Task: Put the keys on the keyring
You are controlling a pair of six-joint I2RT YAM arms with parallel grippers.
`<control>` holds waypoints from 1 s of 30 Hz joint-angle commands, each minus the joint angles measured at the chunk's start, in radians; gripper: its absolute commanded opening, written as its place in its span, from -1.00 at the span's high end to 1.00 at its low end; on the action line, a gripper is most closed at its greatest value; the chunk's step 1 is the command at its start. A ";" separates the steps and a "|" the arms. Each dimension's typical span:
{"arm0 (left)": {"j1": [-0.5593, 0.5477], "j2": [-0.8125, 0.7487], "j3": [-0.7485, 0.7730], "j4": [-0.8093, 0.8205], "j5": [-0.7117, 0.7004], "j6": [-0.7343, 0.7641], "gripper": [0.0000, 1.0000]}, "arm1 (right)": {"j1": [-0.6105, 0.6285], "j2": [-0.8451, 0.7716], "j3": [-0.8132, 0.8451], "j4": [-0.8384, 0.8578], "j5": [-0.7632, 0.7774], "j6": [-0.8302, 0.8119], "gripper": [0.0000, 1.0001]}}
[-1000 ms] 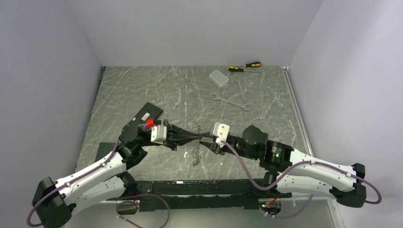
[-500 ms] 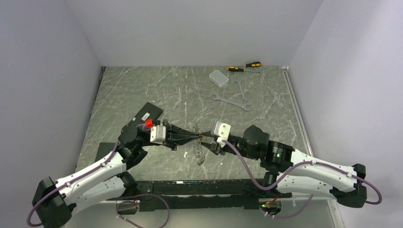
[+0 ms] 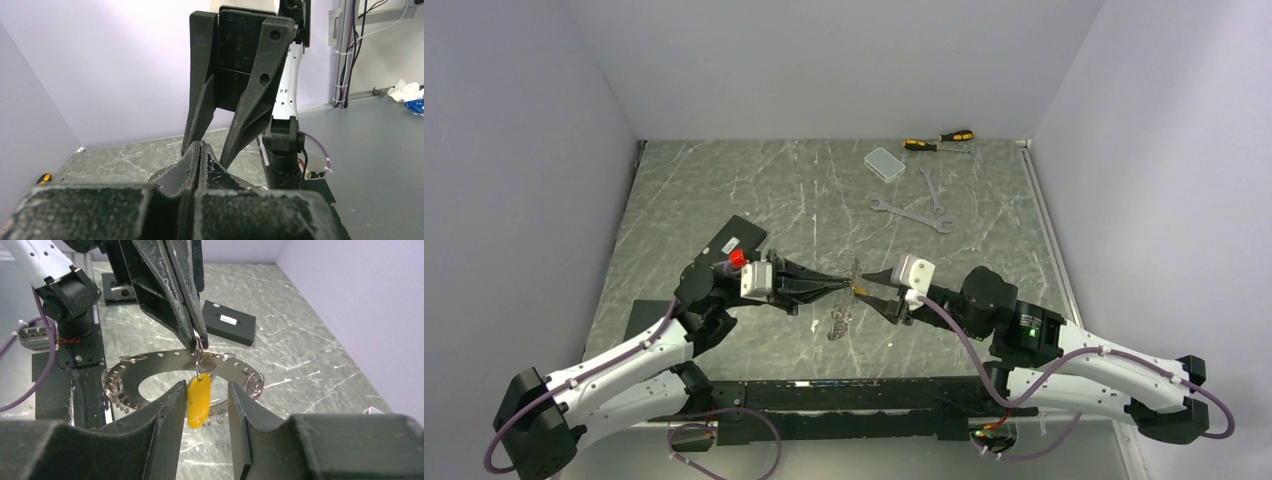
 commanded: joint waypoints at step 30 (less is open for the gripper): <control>-0.004 -0.008 -0.006 0.070 -0.009 -0.031 1.00 | -0.001 0.064 0.082 0.123 -0.060 -0.040 1.00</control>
